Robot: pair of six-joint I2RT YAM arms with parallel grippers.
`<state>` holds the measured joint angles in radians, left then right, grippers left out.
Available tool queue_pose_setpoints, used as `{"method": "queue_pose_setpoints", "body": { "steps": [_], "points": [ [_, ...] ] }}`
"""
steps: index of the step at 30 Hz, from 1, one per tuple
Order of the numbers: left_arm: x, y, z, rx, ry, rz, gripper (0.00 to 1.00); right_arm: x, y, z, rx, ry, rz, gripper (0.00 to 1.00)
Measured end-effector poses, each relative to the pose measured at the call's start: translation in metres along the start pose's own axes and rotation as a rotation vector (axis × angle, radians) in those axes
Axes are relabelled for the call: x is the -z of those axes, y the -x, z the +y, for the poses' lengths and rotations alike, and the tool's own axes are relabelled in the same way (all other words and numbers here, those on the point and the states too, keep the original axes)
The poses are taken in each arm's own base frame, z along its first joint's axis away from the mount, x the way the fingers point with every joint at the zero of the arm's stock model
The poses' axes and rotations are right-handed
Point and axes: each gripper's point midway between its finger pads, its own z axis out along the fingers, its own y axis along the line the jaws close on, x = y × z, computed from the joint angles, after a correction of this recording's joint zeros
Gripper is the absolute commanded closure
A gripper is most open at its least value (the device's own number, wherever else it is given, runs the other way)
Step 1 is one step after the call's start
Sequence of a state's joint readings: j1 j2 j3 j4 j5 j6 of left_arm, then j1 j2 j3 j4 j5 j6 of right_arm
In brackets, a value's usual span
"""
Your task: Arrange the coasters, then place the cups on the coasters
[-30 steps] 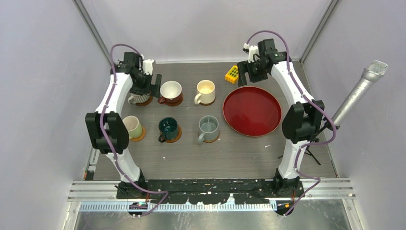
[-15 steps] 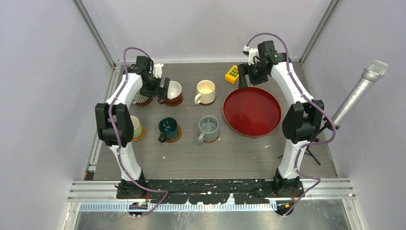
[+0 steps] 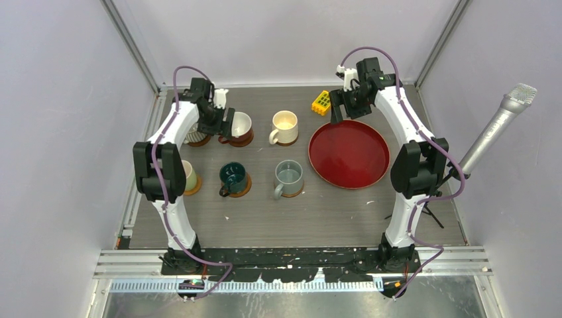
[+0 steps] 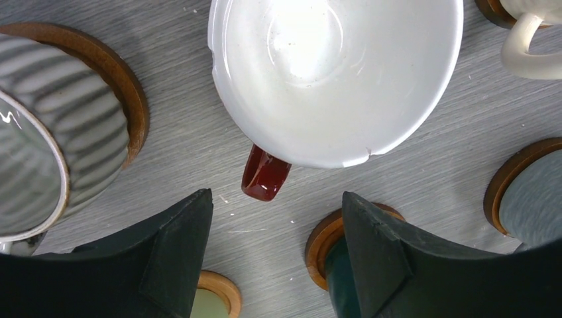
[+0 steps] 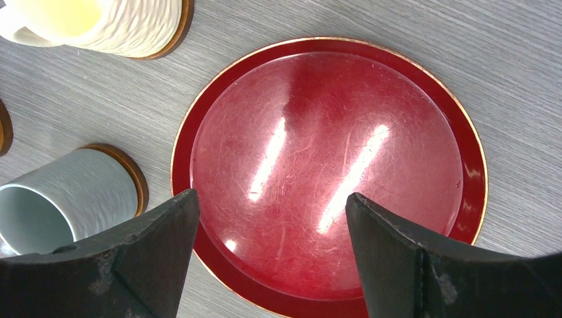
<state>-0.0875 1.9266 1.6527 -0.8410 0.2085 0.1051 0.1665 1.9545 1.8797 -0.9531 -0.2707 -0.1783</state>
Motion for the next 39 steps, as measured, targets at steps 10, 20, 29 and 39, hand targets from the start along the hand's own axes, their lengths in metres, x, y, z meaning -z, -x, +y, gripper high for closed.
{"method": "queue_pose_setpoints", "body": {
  "steps": [10, 20, 29, 39],
  "points": [
    [-0.004, -0.002, -0.004, 0.009, -0.017, 0.006, 0.38, 0.0, 0.0, 0.0, 0.0, 0.0, 0.0, 0.14],
    [-0.011, -0.003, -0.005, 0.022, -0.028, 0.015, 0.5, 0.001, -0.003, -0.001, 0.003, -0.009, 0.005, 0.15],
    [-0.013, -0.003, -0.013, 0.012, -0.04, 0.019, 0.56, 0.007, 0.0, -0.001, 0.007, -0.016, -0.009, 0.14],
    [-0.015, -0.004, -0.02, 0.014, -0.057, 0.022, 0.57, 0.007, -0.001, -0.001, 0.007, -0.017, -0.008, 0.14]
  ]
}}
